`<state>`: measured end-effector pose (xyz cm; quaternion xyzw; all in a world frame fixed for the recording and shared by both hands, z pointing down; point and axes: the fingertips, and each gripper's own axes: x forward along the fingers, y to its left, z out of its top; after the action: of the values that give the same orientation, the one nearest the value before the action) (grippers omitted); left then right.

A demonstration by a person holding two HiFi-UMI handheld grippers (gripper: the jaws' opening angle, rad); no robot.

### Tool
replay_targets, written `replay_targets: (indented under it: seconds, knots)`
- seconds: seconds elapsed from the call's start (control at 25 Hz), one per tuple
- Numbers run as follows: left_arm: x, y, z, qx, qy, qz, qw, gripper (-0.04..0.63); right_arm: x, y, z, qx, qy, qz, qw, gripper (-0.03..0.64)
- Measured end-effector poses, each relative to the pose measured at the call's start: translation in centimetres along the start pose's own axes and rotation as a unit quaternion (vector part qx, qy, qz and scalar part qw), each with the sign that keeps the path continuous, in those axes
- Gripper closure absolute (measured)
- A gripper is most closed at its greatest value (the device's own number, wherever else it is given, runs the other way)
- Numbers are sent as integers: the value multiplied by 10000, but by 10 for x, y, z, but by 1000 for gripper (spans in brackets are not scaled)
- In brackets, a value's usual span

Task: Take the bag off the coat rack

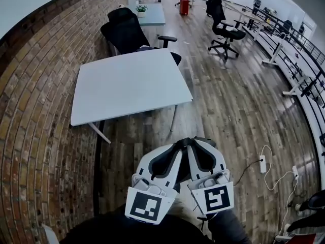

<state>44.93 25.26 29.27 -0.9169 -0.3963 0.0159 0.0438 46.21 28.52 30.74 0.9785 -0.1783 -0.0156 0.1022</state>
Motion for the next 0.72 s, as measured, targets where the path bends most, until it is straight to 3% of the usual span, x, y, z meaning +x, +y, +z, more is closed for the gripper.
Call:
replay_targets:
  seconds: [0.2,0.72]
  knots:
    - [42,14,-5,273,146,113,9995,552,32,-32,-8,28,-88,237,9997,592]
    - [132,66,11,150,185,1089,9938,552,115,-97,0,259,-473,1007,9935,592]
